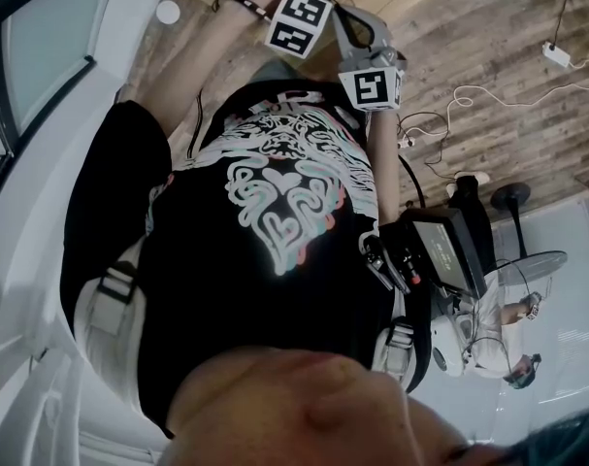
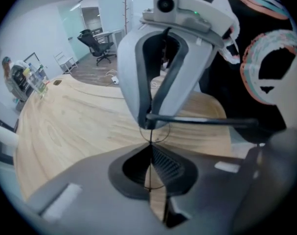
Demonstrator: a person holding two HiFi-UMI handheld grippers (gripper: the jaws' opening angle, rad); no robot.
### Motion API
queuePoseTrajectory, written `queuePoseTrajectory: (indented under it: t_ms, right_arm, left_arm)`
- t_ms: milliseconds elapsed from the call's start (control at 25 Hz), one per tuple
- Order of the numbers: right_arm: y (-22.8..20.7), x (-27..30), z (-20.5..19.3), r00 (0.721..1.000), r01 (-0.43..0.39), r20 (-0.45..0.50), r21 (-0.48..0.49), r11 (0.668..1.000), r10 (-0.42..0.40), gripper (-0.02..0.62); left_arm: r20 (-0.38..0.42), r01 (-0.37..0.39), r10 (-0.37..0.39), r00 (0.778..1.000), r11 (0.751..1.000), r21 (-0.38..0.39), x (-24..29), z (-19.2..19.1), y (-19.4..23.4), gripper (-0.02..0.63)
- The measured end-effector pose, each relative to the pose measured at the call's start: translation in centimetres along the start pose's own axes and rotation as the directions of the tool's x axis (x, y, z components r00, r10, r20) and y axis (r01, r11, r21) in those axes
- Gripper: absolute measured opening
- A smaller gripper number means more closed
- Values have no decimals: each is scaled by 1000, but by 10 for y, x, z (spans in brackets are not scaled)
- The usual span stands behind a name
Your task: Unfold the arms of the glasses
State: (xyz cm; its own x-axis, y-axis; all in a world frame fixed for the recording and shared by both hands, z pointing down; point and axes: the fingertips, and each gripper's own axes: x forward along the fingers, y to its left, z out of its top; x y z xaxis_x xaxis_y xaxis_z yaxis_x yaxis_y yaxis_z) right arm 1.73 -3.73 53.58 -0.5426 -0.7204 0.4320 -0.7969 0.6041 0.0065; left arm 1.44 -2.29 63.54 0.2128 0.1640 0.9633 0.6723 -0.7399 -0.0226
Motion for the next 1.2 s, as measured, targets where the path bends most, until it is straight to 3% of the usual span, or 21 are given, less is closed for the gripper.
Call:
queuePoseTrajectory:
  t_ms: [120,240,440,560,680,800,1000,1200]
  right_arm:
    - [-1,0,-2,1000,2,2,6,1000,-2,-2]
    - [-6,0,-7,999,26,19,53,998,-27,-2]
    - [-25,-6,-11,996,78,34,161,984,-84,-2]
    - [-32,-9,-13,995,89,37,185,979,-97,-2]
    - [-39,-15,-14,989,88,85,289,953,-117,-2]
    - [-49,-21,-20,982,97,117,376,922,-150,-2]
    - [-55,-21,-20,975,89,150,421,903,-166,-2]
    - [-65,-23,-24,973,99,142,459,883,-183,-2]
  left_arm:
    - [6,-21,21,1000,999,28,2,1,2,-8]
    - [30,-9,10,999,1000,-5,7,1,2,-9]
    - [130,57,-41,991,990,-128,7,-1,4,-11]
    - [194,78,-37,980,975,-207,0,-2,7,-11]
    - [254,95,-20,967,953,-288,-4,-4,8,-11]
    - [345,123,10,938,924,-361,-9,0,10,-9]
    - [465,164,70,883,880,-445,-20,0,17,-9]
    - [572,199,145,808,846,-495,-35,2,28,-9]
